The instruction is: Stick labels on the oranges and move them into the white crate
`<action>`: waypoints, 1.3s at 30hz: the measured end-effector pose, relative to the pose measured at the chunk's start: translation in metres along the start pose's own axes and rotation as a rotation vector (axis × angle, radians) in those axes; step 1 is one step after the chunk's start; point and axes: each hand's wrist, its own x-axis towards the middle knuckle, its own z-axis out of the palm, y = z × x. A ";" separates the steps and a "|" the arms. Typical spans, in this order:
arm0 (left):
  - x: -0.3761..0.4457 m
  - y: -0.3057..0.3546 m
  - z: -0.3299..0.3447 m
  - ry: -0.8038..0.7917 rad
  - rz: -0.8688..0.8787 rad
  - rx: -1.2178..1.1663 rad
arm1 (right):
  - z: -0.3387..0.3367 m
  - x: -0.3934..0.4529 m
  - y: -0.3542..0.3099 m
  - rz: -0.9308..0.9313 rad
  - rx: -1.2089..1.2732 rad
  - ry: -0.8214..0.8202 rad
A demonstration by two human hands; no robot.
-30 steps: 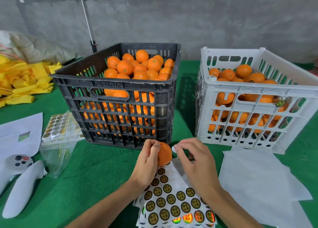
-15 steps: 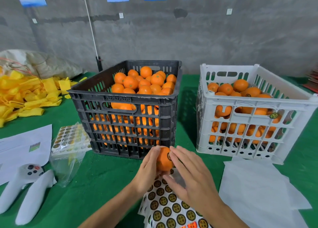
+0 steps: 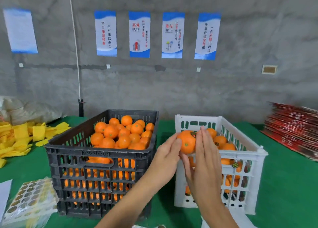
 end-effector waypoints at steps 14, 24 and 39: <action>0.097 0.025 -0.114 0.086 -0.061 1.201 | 0.046 0.078 -0.056 0.090 0.125 -0.321; 0.127 0.004 -0.227 -0.191 -0.671 1.414 | 0.129 0.129 -0.098 0.235 0.132 -0.992; 0.111 0.038 -0.182 0.177 0.141 1.170 | 0.116 0.124 -0.097 0.204 0.234 -0.617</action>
